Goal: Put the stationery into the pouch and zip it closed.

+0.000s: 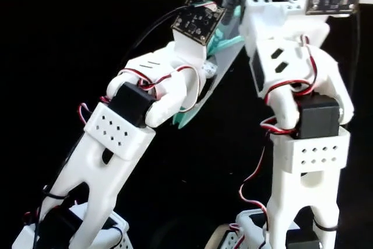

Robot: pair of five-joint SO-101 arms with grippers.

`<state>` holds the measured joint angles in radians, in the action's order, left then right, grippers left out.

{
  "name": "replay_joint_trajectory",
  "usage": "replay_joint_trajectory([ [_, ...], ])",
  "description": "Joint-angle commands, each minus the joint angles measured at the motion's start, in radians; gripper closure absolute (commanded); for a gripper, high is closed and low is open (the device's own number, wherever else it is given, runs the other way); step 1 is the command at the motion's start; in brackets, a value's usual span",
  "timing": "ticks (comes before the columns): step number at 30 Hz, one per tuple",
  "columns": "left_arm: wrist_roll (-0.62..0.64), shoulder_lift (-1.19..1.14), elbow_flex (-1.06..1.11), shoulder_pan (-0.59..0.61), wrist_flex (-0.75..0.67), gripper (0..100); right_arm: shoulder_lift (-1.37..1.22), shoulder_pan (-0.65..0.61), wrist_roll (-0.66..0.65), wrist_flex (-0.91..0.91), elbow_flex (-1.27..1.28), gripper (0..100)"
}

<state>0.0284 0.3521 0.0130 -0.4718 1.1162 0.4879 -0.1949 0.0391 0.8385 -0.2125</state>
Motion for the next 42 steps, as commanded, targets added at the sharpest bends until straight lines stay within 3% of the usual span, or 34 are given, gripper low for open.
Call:
replay_joint_trajectory([
  [1,-0.008,0.012,-0.004,0.084,0.044,99,0.015,0.047,-0.012,-0.042,-0.022,99.2],
  [9,-0.031,0.012,-0.001,0.226,0.126,99,0.013,0.143,-0.012,-0.079,-0.016,99.2],
  [20,-0.138,0.013,-0.002,0.232,0.299,99,-0.101,0.297,-0.012,-0.197,-0.013,99.2],
  [28,-0.143,0.013,-0.010,0.237,0.379,99,-0.266,0.400,-0.009,-0.328,-0.018,99.2],
  [35,-0.196,0.013,-0.010,0.335,0.414,99,-0.367,0.452,-0.015,-0.395,-0.022,99.2],
  [42,-0.250,0.013,-0.010,0.394,0.440,99,-0.460,0.506,-0.106,-0.475,-0.022,99.2],
])
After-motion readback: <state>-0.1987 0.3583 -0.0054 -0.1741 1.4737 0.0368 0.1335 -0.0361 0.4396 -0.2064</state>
